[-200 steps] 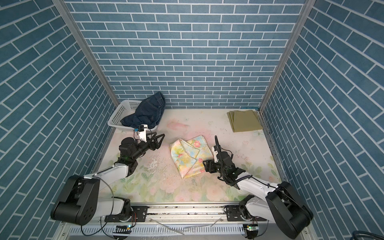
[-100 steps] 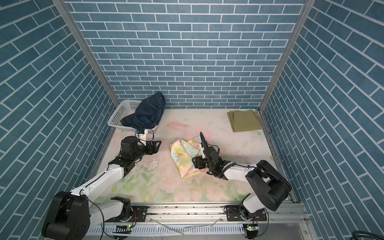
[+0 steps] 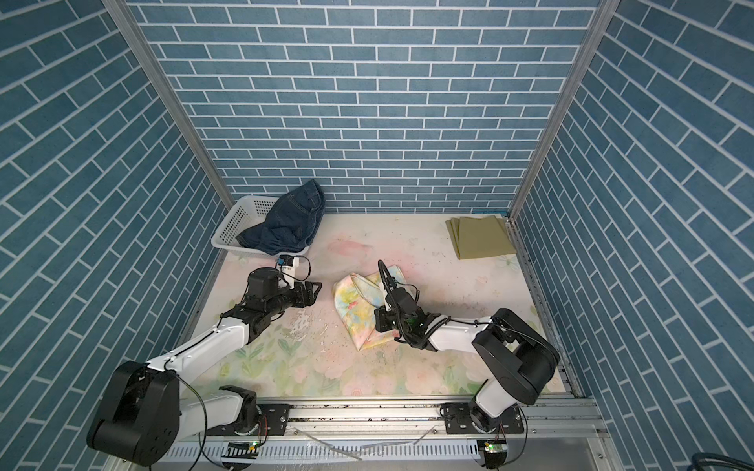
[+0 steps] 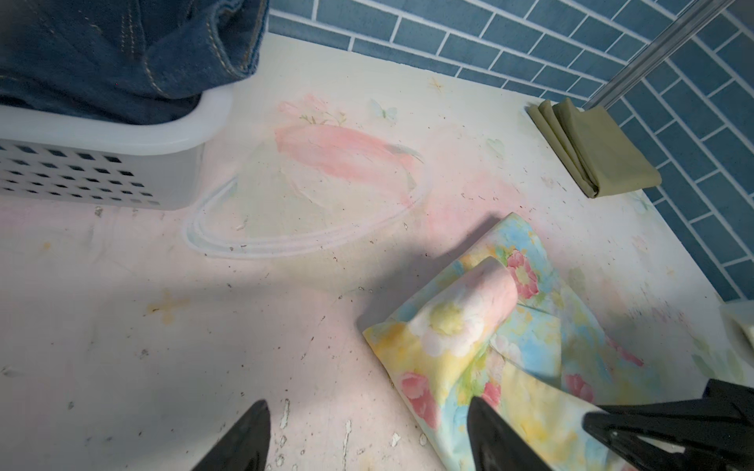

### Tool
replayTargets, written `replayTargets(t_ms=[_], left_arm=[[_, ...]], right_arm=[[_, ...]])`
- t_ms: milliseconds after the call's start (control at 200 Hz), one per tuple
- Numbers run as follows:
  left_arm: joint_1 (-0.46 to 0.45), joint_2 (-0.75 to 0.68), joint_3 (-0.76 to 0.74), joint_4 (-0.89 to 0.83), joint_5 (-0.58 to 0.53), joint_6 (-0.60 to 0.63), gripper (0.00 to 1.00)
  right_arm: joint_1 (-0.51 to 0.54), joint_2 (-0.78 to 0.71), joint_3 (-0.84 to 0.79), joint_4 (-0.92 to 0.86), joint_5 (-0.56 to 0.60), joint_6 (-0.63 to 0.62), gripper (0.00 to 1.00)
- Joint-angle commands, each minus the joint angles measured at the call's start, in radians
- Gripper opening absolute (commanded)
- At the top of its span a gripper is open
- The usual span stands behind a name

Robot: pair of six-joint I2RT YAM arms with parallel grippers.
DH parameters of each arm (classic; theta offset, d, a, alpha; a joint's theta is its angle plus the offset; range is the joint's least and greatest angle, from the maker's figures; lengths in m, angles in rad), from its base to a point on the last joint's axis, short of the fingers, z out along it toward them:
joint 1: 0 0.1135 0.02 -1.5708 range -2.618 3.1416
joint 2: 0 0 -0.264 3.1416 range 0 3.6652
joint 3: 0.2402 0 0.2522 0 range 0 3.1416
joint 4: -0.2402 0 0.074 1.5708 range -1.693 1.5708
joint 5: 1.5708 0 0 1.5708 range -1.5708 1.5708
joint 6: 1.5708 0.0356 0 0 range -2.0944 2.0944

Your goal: Fold and stack the skirts

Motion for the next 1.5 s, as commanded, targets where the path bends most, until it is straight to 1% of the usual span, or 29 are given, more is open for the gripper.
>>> replayTargets(t_ms=[0,135,275,780,990,1150,1185,1225,1365,1375,1495], left_arm=[[-0.025,0.026,0.043,-0.029,-0.014,0.029,0.76],[-0.051,0.061,0.069,-0.029,-0.017,0.033,0.76],[-0.101,0.097,0.112,-0.055,-0.046,0.044,0.76],[-0.329,0.242,0.246,-0.106,-0.117,0.013,0.76],[-0.412,0.367,0.314,-0.098,-0.138,-0.026,0.75],[-0.439,0.477,0.374,-0.093,-0.143,-0.052,0.74],[-0.44,0.5,0.387,-0.099,-0.144,-0.057,0.72],[-0.44,0.521,0.396,-0.103,-0.142,-0.06,0.71],[-0.438,0.566,0.413,-0.091,-0.129,-0.065,0.67],[-0.438,0.569,0.414,-0.091,-0.13,-0.065,0.67],[-0.437,0.568,0.414,-0.066,-0.108,-0.073,0.66]], right_arm=[[-0.006,-0.055,0.048,-0.052,0.082,-0.045,0.0],[-0.027,-0.087,0.04,-0.076,0.109,-0.055,0.0],[-0.059,-0.098,0.015,-0.073,0.124,-0.051,0.0],[-0.193,0.01,-0.037,0.063,0.017,0.003,0.0],[-0.218,0.048,-0.051,0.107,-0.011,0.025,0.0],[-0.223,0.047,-0.054,0.11,-0.019,0.029,0.0],[-0.226,0.039,-0.059,0.107,-0.02,0.029,0.04],[-0.231,0.028,-0.064,0.105,-0.026,0.028,0.1],[-0.264,-0.006,-0.075,0.099,-0.052,0.018,0.38],[-0.268,-0.006,-0.075,0.099,-0.078,0.017,0.4],[-0.295,-0.012,-0.065,0.102,-0.129,-0.002,0.53]])
